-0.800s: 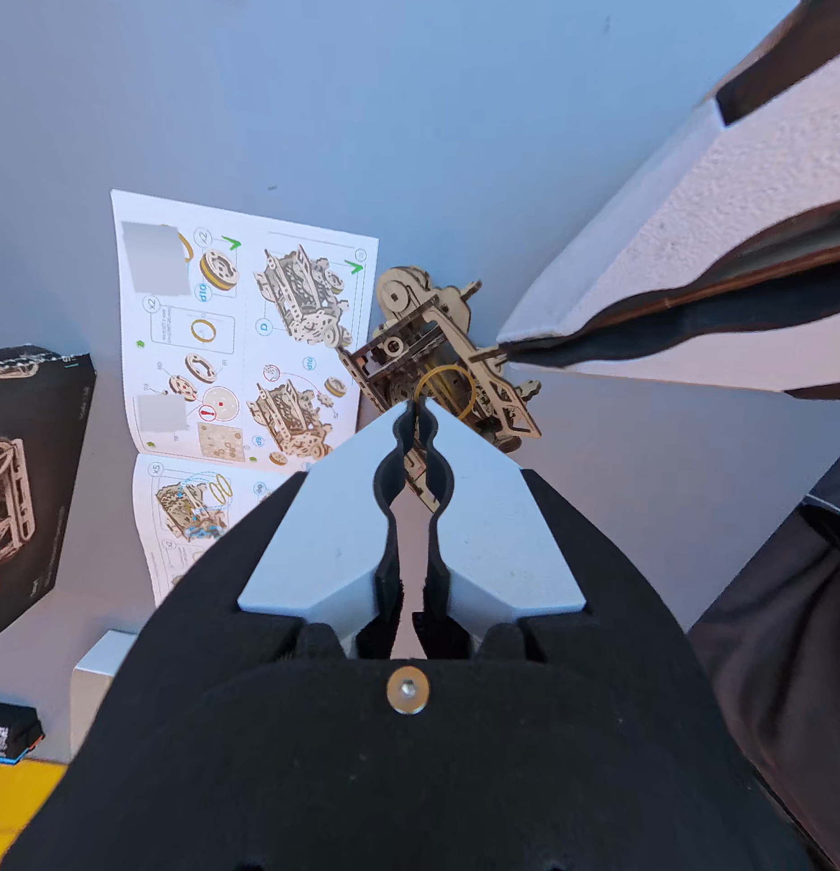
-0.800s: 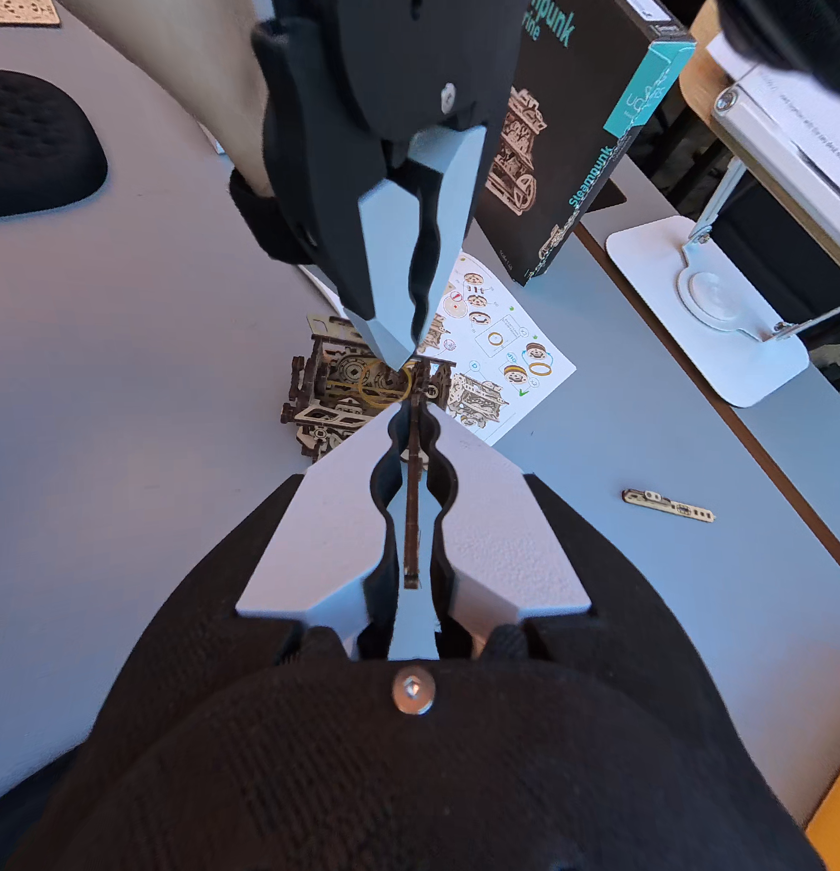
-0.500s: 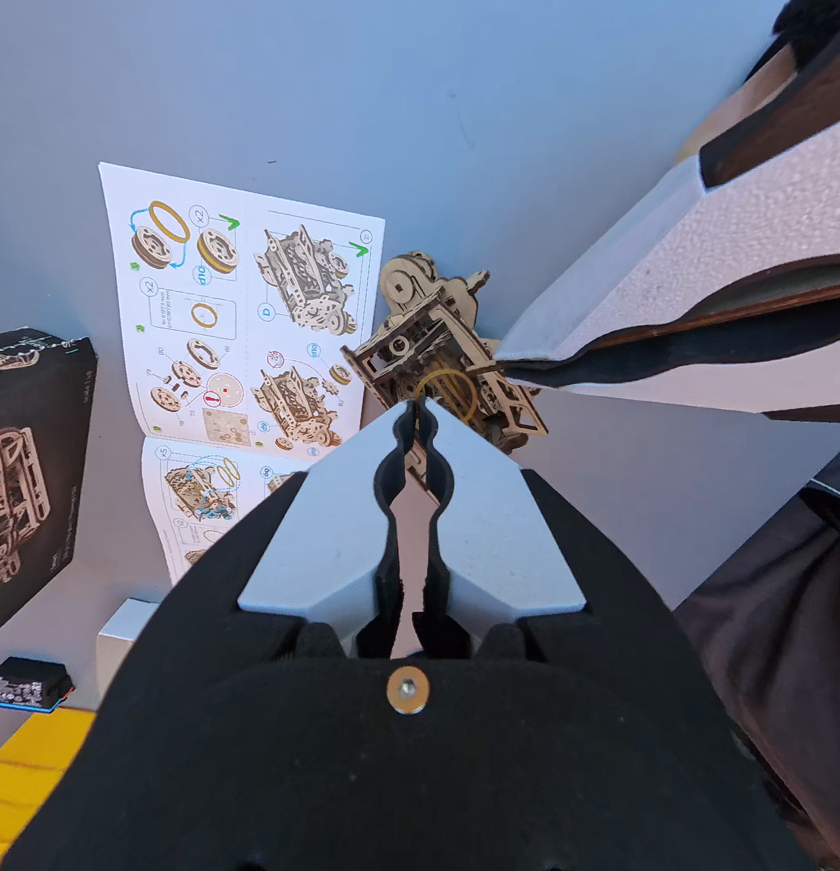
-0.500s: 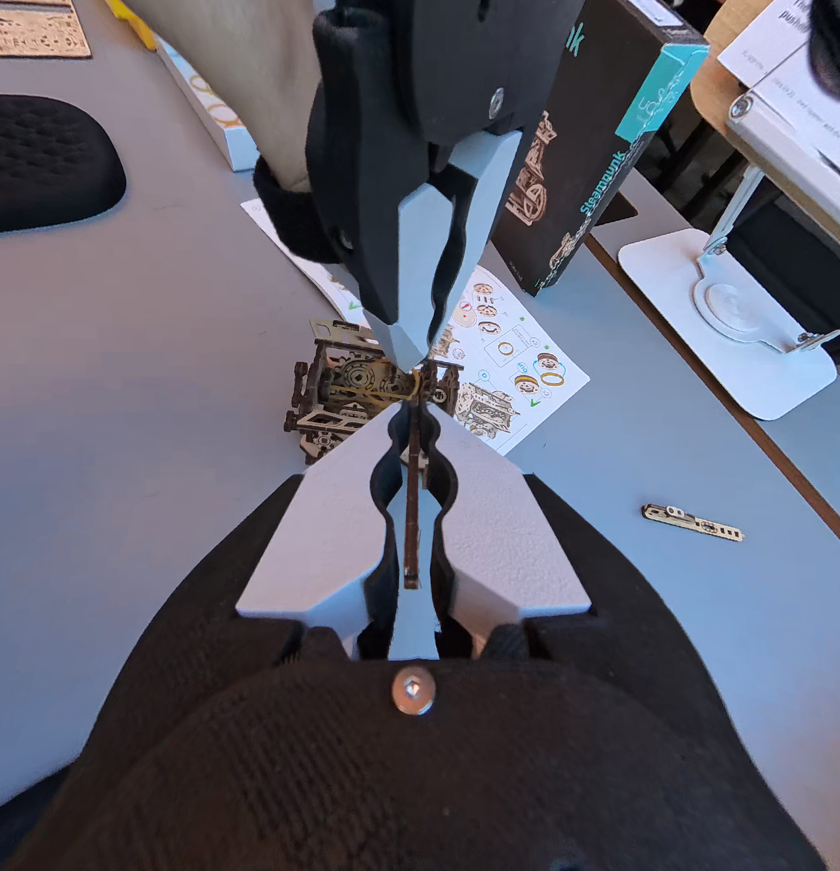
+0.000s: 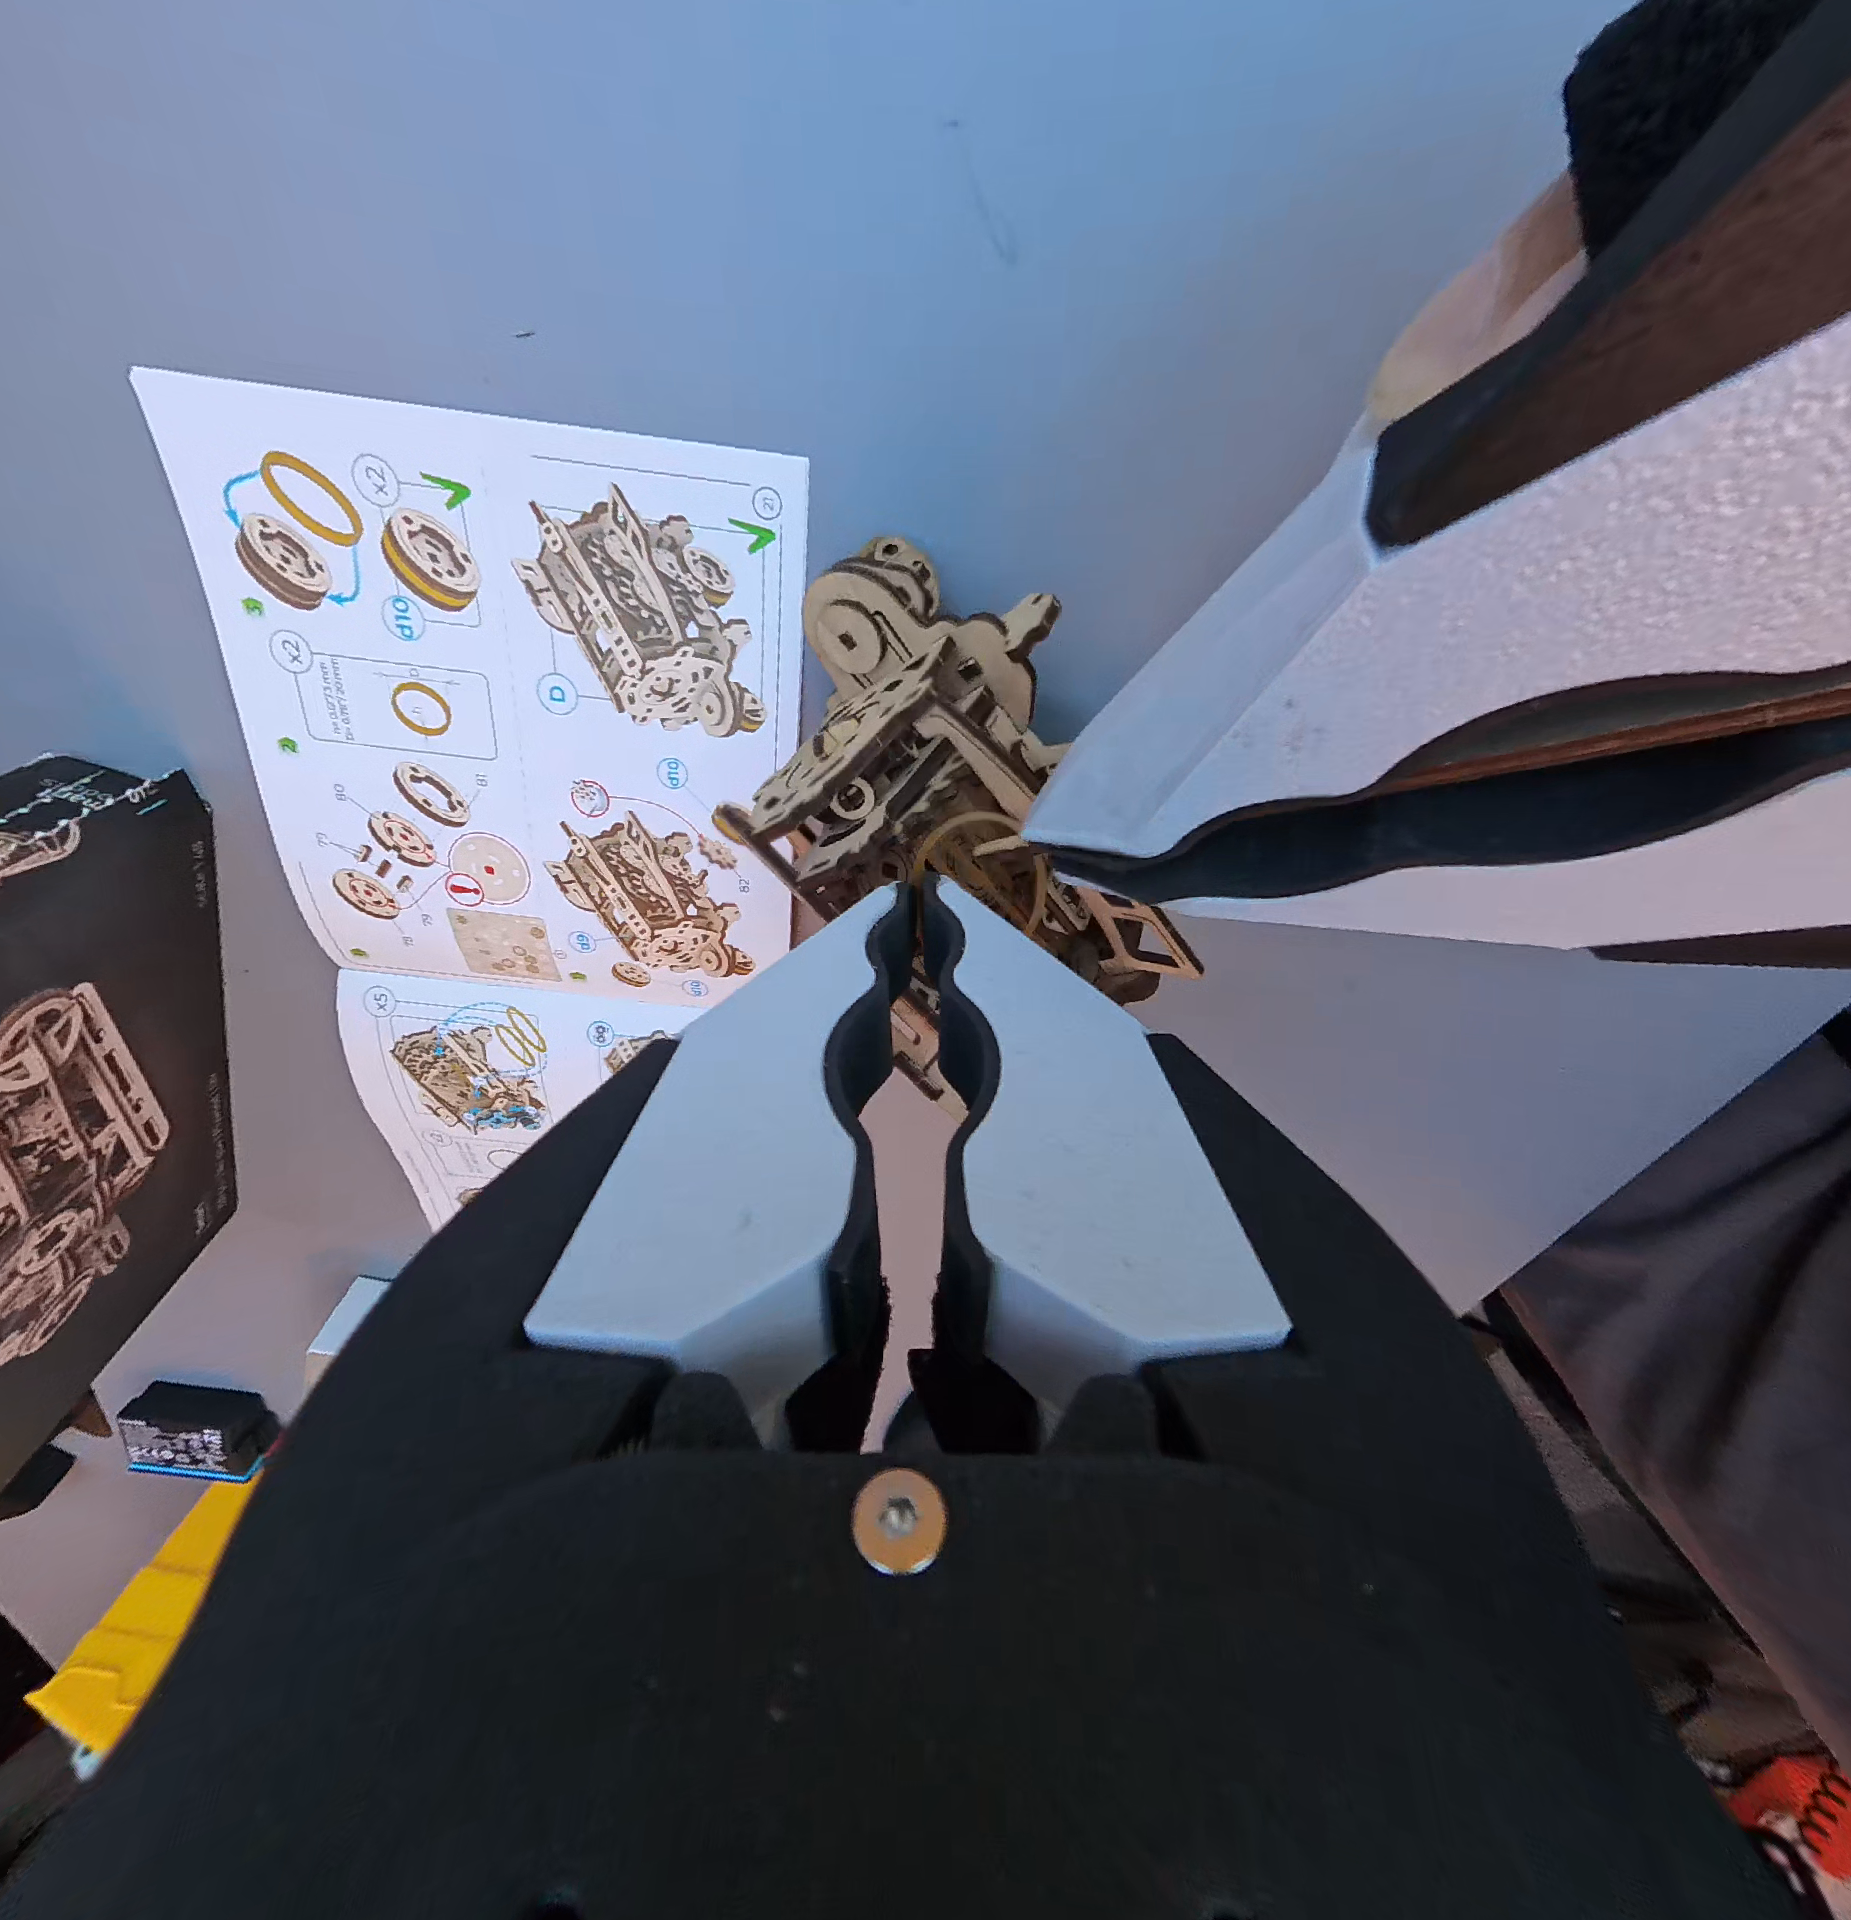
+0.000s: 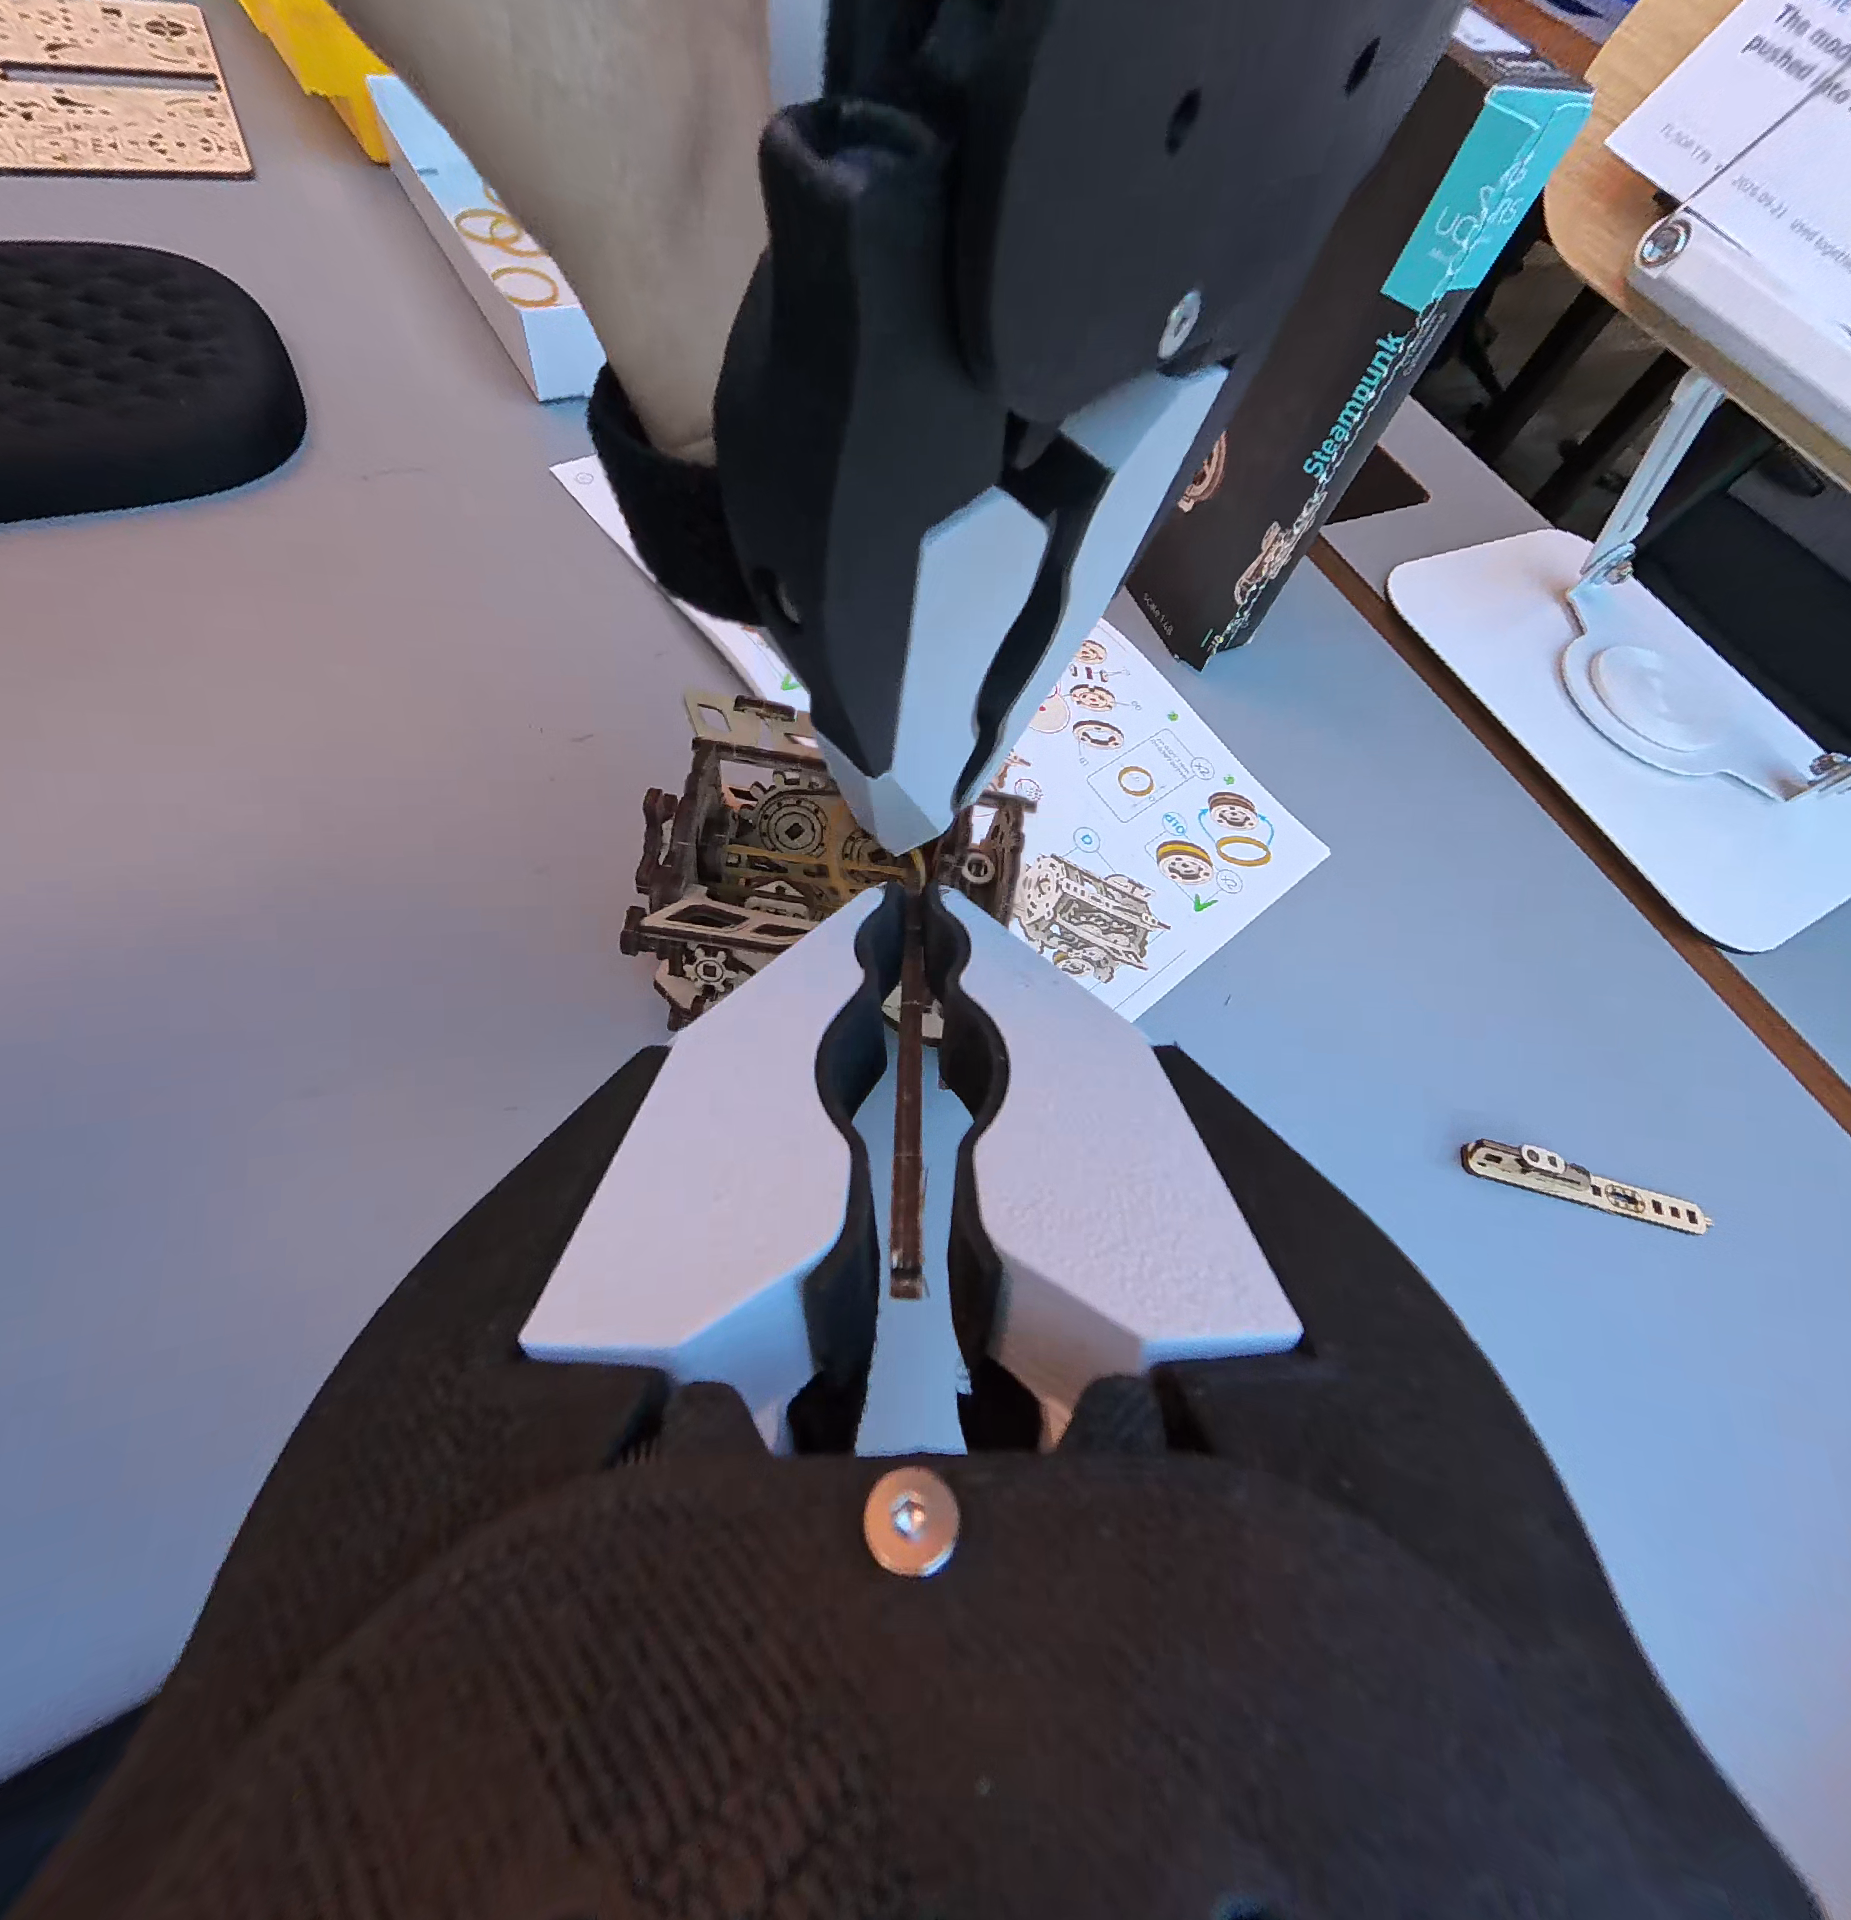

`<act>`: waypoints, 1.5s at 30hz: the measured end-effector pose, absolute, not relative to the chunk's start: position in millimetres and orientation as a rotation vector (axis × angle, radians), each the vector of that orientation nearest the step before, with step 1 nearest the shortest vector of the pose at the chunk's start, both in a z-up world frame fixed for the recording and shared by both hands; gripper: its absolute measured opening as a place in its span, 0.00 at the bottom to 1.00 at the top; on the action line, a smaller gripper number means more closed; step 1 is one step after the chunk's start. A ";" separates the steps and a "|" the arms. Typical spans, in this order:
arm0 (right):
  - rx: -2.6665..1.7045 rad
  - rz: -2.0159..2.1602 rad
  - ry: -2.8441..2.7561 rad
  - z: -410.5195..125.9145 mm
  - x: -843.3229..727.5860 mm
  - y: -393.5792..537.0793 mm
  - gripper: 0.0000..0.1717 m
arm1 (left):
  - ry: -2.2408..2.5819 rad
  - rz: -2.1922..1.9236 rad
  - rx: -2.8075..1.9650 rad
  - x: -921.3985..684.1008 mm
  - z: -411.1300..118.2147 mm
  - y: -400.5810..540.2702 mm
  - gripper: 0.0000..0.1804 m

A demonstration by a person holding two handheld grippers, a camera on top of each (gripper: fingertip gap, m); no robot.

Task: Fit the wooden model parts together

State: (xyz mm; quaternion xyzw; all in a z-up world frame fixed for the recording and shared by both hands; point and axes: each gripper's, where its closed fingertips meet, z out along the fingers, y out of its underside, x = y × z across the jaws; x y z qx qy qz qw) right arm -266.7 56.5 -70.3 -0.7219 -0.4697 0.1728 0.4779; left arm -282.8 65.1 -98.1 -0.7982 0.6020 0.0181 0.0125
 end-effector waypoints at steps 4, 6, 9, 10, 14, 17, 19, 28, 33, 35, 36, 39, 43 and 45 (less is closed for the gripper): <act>-1.770 0.411 -1.150 -73.4 -265.7 56.8 0.00 | 1.881 0.076 -2.471 -281.3 -97.7 68.9 0.00; -1.771 0.421 -1.147 -74.2 -267.4 56.8 0.00 | 1.878 0.080 -2.475 -281.4 -99.3 69.9 0.00; -1.772 0.428 -1.142 -74.3 -269.5 58.5 0.00 | 1.894 0.102 -2.459 -282.3 -100.8 70.6 0.00; -1.777 0.426 -1.145 -75.4 -269.9 59.0 0.00 | 1.895 0.107 -2.456 -282.2 -100.9 71.0 0.00; -1.783 0.373 -1.143 -78.7 -269.9 62.3 0.00 | 1.891 0.104 -2.458 -281.9 -101.3 72.0 0.00; -1.757 0.315 -1.138 -77.1 -268.7 63.5 0.00 | 1.889 0.094 -2.467 -282.5 -102.3 71.5 0.00; -1.735 0.295 -1.121 -75.0 -268.4 63.5 0.00 | 1.891 0.092 -2.470 -283.1 -103.5 71.1 0.00; -1.541 -0.016 -1.271 -80.5 -265.2 59.4 0.00 | 1.883 0.076 -2.465 -283.8 -104.6 71.6 0.00; -1.523 0.002 -1.295 -77.2 -271.0 61.0 0.00 | 1.882 0.072 -2.460 -283.9 -104.5 71.9 0.00; -1.529 -0.017 -1.316 -79.6 -271.4 63.3 0.00 | 1.885 0.073 -2.460 -283.6 -104.6 71.9 0.00; -1.544 -0.015 -1.322 -82.0 -271.6 64.0 0.00 | 1.887 0.075 -2.458 -283.4 -104.5 72.2 0.00; -1.569 0.017 -1.331 -86.2 -274.1 63.8 0.00 | 1.891 0.076 -2.453 -282.7 -104.0 72.6 0.00; -1.580 -0.009 -1.323 -87.3 -273.5 66.1 0.00 | 1.892 0.073 -2.454 -282.4 -104.2 72.9 0.00; -1.575 -0.006 -1.319 -86.3 -274.8 65.1 0.00 | 1.894 0.073 -2.451 -282.0 -104.1 73.2 0.00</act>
